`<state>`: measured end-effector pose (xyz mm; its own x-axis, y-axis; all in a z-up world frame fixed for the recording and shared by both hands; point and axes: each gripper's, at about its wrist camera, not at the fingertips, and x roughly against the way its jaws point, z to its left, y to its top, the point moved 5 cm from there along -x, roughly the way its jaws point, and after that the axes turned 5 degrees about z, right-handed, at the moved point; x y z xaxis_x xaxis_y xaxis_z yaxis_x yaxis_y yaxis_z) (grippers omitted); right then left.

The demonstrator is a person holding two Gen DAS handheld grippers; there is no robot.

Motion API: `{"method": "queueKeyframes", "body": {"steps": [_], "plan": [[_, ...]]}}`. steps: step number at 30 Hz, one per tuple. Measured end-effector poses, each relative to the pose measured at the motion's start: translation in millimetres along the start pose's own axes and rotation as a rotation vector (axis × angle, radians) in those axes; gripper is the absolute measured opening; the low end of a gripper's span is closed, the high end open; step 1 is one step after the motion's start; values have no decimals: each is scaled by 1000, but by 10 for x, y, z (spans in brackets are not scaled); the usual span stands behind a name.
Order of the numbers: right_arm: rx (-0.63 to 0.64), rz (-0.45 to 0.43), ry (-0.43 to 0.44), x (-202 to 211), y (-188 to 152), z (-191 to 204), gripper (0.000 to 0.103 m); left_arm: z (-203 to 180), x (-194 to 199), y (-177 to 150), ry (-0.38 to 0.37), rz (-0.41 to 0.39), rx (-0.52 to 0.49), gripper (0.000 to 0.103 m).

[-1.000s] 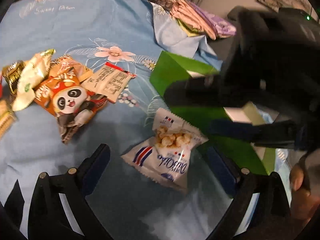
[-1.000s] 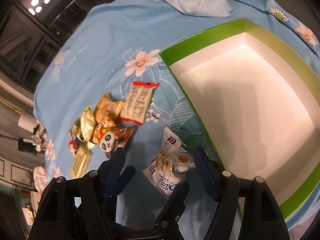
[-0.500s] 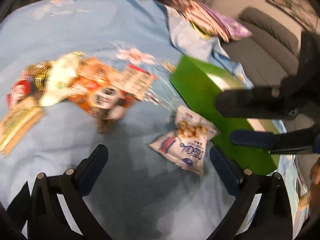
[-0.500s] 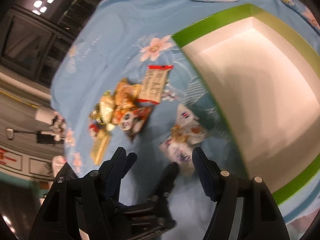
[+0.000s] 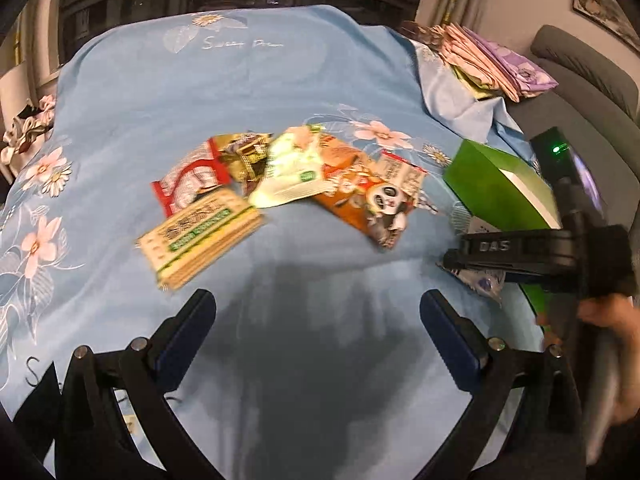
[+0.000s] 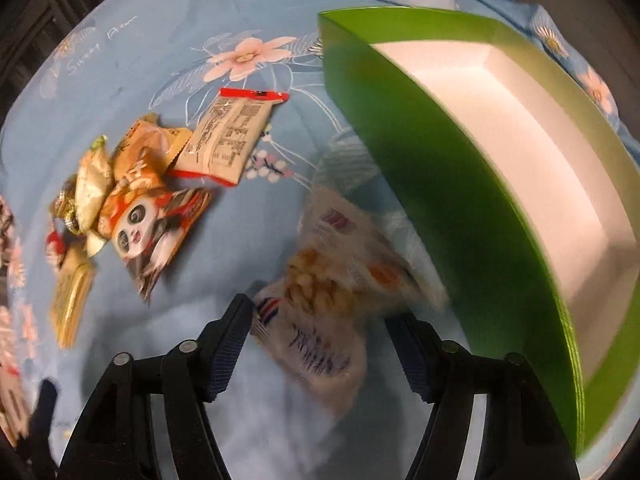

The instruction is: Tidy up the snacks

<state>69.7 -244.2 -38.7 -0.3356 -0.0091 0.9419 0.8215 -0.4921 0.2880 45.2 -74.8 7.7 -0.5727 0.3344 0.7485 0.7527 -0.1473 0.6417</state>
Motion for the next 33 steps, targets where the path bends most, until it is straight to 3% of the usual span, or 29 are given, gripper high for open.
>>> {"method": "queueKeyframes", "body": {"steps": [2,7,8,11,13,17,19,21,26,33], "plan": [[38,-75,47,93,36,98,53,58,22,-6,9,2,-3,102],[147,-127,293,490,-109,421,52,217,97,-41,11,10,4,102],[170,-118,380,585,-187,518,52,248,113,-49,4,13,4,102],[251,-36,508,634,-398,820,52,310,178,-141,-21,42,-16,102],[314,17,496,609,-518,997,52,322,211,-232,-40,54,-58,102],[423,87,357,447,-657,1228,58,367,176,-430,-52,112,-108,102],[417,112,309,368,-675,1245,66,377,136,-508,-49,147,-136,102],[394,90,258,360,-675,1214,66,386,120,-526,-39,152,-139,102],[312,114,327,341,-630,1088,67,250,103,-490,-157,174,-100,102],[255,126,380,239,-658,1022,67,-44,-133,-493,-126,216,-158,102]]}}
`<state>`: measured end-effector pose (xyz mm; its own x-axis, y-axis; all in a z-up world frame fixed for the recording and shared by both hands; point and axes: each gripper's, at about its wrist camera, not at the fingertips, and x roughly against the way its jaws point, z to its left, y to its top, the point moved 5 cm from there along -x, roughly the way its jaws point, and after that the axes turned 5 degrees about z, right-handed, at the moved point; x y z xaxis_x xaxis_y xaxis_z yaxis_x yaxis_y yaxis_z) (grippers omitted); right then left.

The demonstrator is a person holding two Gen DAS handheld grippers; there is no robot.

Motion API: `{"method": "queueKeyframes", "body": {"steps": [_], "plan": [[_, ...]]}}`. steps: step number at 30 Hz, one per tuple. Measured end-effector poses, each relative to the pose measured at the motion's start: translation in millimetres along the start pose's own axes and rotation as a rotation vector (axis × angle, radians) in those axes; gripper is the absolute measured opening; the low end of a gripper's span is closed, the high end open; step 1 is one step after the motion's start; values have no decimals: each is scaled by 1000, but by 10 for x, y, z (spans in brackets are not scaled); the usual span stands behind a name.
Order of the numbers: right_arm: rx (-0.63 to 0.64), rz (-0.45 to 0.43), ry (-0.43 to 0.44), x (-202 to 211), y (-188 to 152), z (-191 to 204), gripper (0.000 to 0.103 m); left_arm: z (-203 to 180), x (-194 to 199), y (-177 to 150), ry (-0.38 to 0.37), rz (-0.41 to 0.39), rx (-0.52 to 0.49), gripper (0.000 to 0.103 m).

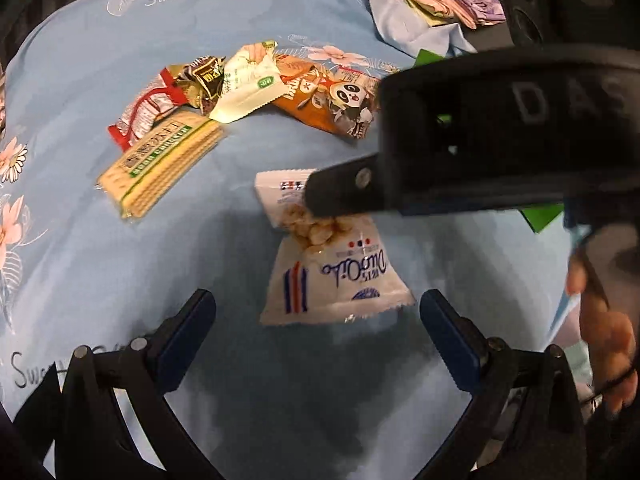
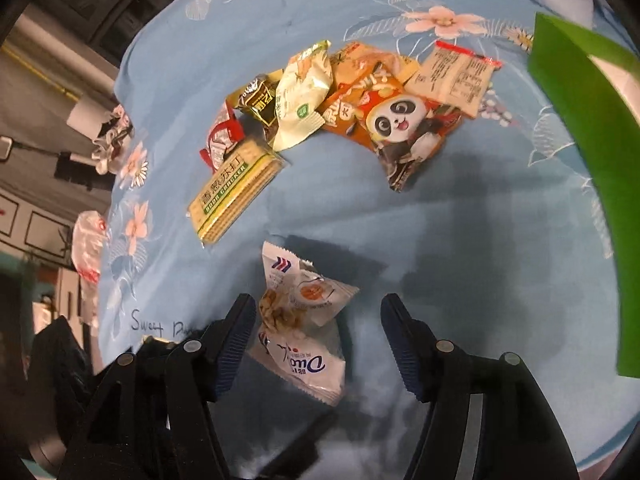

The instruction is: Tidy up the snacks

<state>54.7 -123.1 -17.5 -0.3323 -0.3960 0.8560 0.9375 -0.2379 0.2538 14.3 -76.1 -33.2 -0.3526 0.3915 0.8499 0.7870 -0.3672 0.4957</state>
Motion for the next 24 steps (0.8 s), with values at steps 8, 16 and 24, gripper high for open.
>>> {"method": "queueKeyframes", "body": {"steps": [8,16,24], "plan": [[2,13,38,-118,31,-34,67,62,-128,72,7,-34,33,94],[62,-4,95,-158,51,119,42,126,-37,13,42,-40,49,75],[55,-46,114,-87,69,120,33,105,98,-15,3,-73,89,70]]}}
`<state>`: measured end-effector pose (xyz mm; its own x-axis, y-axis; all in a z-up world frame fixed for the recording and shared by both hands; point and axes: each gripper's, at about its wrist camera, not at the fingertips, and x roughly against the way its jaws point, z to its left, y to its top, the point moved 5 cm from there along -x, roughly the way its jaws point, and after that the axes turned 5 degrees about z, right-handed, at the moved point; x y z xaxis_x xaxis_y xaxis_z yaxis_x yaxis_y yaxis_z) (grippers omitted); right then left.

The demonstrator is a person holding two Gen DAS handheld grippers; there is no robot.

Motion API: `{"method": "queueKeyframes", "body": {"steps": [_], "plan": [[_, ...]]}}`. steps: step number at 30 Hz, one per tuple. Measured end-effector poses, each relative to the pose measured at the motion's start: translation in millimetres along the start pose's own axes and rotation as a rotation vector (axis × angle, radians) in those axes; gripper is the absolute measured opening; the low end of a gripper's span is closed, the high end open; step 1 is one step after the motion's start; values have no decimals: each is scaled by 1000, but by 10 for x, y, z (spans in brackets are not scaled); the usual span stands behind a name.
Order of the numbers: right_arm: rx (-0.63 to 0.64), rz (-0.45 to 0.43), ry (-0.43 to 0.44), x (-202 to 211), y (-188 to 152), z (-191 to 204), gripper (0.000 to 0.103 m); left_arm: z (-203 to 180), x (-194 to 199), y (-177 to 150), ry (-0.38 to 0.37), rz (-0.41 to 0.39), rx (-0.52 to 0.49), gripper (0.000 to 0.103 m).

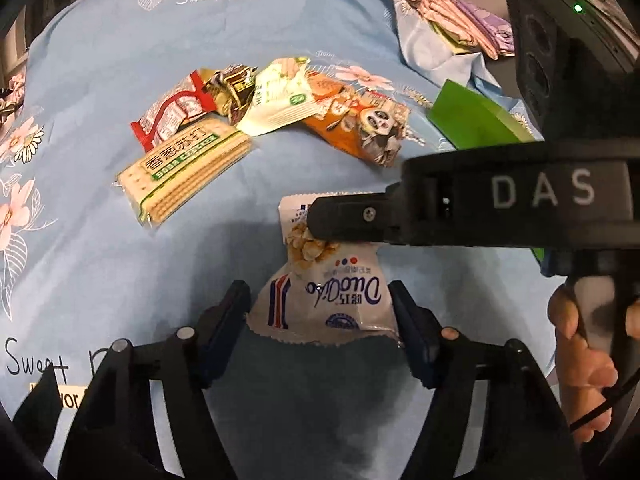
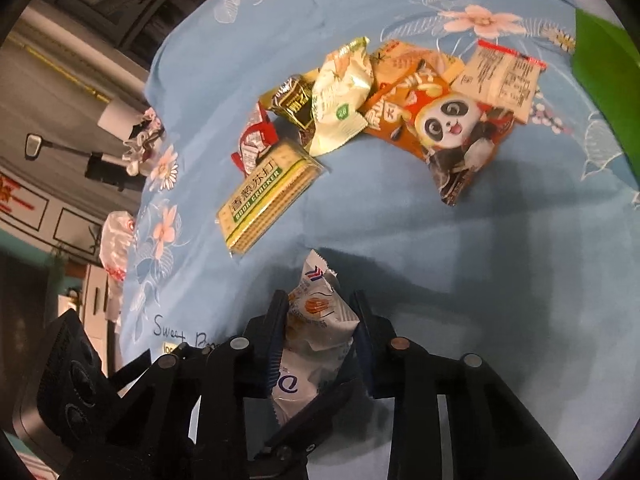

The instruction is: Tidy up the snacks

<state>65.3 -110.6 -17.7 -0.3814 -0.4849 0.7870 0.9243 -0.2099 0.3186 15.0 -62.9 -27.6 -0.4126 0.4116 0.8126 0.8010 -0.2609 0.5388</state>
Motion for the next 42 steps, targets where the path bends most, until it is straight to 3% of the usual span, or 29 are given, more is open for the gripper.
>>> {"method": "queueKeyframes", "body": {"steps": [7,18,24,33,38,42], "plan": [[-1,-71,-4,352,-12,-86,33,-201,126,130,-54,-49,-3,70],[-120,-259,-31,1231,-96,-723,33,-1125,31,541,-163,-130,-127,70],[-168,-390,-62,1755,-160,-1059,33,-1673,5,826,-274,-152,-195,70],[-306,-521,-66,2241,-266,-1661,33,-2430,-130,1060,-303,-140,-339,70],[-374,-536,-114,2359,-382,-1961,33,-2684,-333,1029,-367,-110,-380,68],[-437,-521,-139,2294,-399,-2203,33,-2850,-501,994,-322,-106,-455,65]]}}
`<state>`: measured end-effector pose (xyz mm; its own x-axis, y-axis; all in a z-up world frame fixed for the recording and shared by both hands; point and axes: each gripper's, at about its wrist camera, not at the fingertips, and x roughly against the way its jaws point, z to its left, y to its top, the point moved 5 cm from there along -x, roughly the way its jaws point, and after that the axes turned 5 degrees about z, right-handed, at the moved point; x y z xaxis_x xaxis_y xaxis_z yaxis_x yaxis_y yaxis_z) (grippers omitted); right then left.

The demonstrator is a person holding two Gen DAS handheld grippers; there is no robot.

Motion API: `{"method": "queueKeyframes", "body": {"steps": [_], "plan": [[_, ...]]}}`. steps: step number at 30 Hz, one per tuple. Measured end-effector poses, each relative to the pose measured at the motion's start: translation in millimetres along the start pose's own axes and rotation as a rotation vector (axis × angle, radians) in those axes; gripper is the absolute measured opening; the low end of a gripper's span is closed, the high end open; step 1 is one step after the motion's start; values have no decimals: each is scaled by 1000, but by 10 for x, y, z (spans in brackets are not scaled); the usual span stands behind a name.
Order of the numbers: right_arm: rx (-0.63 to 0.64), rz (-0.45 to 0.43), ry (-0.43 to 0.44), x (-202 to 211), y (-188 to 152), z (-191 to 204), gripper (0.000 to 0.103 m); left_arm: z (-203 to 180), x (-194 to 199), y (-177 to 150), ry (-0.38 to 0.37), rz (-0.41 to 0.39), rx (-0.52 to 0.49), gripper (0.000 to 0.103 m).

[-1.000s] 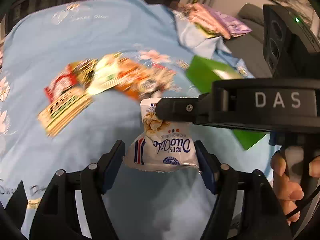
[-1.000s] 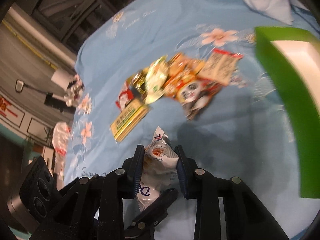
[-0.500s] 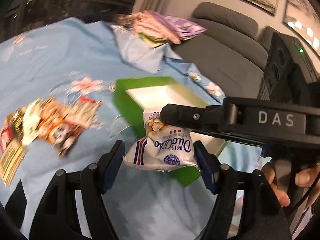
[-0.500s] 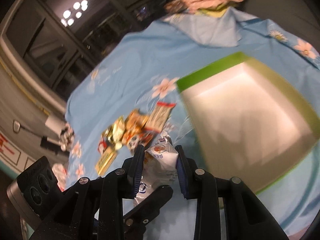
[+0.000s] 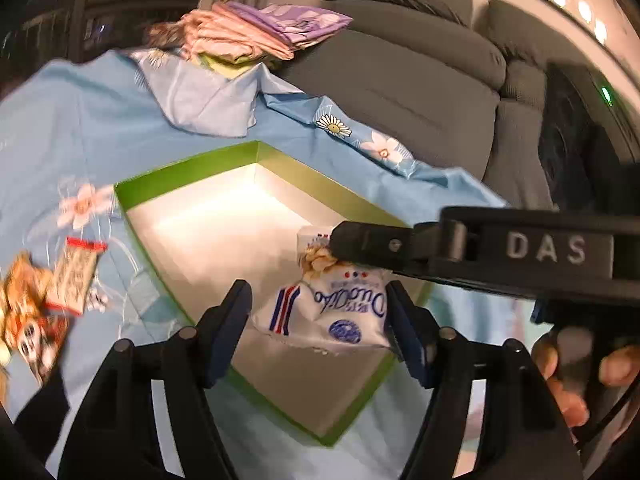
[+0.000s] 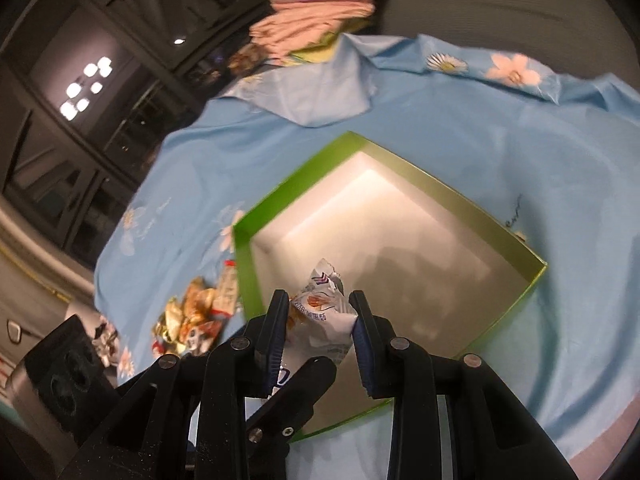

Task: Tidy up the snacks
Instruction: 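Lower the Duo bag into the green box and open both tools, then move the right tool back over the snack pile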

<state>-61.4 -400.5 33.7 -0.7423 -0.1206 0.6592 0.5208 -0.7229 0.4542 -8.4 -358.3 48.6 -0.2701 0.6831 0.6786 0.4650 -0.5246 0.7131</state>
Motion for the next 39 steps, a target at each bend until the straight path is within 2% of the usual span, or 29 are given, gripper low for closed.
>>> {"method": "queueKeyframes", "body": {"steps": [2,4,6,8,9,11,14,15,20,23,26,28,31,33,36,39], "plan": [[3,19,-43,-89,15,-39,33,-2,-84,-5,20,19,-28,49],[7,31,-96,-133,14,-95,33,47,-132,-7,44,12,-21,50],[-2,24,-95,-146,10,-119,33,92,-170,-10,59,3,-10,56],[-57,17,-83,-130,47,-191,35,168,-149,-9,117,-9,15,80],[-79,13,-79,-114,60,-232,37,190,-110,-16,125,-22,27,86],[-104,-3,-67,-57,81,-281,57,214,8,6,108,-68,48,102],[-113,-35,-38,43,81,-281,82,243,235,43,109,-128,55,103],[-109,-50,-28,92,82,-264,84,242,279,49,122,-131,46,103],[-20,-39,-7,121,60,-14,88,316,447,4,244,-97,32,103],[38,-19,18,70,16,196,89,428,570,-68,253,-99,89,103],[80,18,81,-17,-67,429,89,602,695,-208,262,-78,160,103],[125,50,108,-74,-152,609,89,722,802,-327,311,-65,183,103],[226,78,146,-140,-296,944,89,940,1041,-619,450,-71,209,103],[263,91,161,-188,-360,1100,89,1136,1219,-942,537,-89,244,103],[310,118,189,-281,-473,1311,89,1429,1414,-1239,622,-47,316,103],[335,137,210,-361,-573,1460,90,1596,1709,-1383,648,-91,391,103]]}}
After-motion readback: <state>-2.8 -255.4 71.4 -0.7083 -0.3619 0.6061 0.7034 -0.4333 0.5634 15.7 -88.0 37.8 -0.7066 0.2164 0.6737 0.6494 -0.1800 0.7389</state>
